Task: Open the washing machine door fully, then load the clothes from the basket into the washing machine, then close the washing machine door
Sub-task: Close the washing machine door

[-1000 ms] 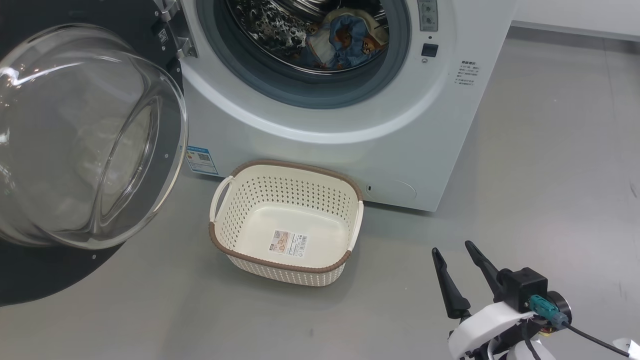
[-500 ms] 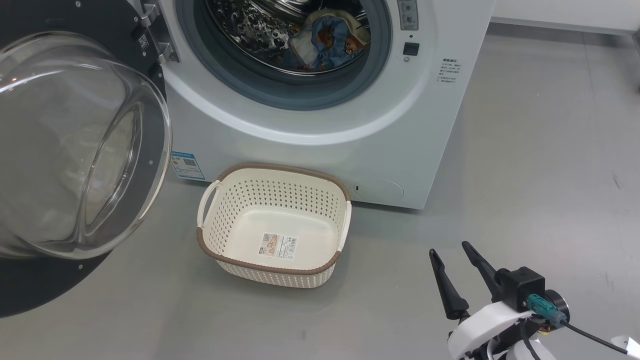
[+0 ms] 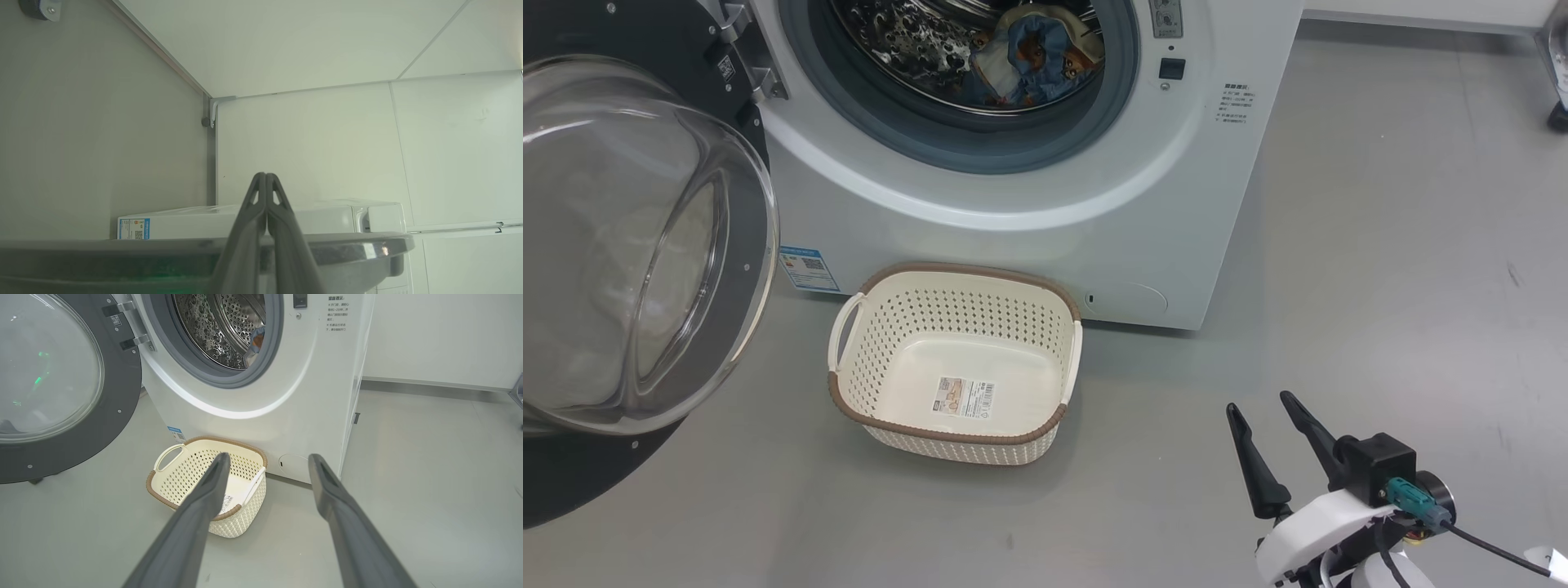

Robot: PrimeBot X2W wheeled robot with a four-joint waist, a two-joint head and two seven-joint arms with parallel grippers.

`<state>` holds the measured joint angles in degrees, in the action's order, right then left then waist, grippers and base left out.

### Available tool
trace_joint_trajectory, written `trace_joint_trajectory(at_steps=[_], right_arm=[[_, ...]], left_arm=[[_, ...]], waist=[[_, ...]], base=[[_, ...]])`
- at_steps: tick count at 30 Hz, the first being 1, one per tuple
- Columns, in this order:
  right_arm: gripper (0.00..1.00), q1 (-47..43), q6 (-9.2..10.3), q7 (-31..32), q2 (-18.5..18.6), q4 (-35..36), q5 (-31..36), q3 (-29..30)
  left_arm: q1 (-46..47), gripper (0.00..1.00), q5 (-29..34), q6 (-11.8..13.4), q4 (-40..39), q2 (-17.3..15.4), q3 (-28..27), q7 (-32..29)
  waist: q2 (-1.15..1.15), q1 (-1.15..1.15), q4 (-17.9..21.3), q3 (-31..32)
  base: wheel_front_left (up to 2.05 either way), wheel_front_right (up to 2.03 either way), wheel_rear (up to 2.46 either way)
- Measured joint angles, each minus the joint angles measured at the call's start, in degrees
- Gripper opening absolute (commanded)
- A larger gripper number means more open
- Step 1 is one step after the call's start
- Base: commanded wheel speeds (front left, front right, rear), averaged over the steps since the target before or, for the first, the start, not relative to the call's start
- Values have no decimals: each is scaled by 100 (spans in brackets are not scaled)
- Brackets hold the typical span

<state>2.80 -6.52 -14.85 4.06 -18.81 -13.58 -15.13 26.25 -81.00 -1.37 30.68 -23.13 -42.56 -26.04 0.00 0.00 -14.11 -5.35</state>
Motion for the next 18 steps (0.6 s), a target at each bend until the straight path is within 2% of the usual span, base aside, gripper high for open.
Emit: trace_joint_trajectory(at_steps=[10, 18], right_arm=[[100, 19, 1, 0, -1, 4, -1, 34], [100, 21, 1, 0, -1, 2, -20, 67]], left_arm=[[2, 0, -24, -4, 115, -25, 63, -191], [1, 0, -241, -5, 148, -52, 167, -595]], waist=[[0, 0, 47, -51], [0, 0, 22, -50]], base=[[0, 0, 0], [0, 0, 0]])
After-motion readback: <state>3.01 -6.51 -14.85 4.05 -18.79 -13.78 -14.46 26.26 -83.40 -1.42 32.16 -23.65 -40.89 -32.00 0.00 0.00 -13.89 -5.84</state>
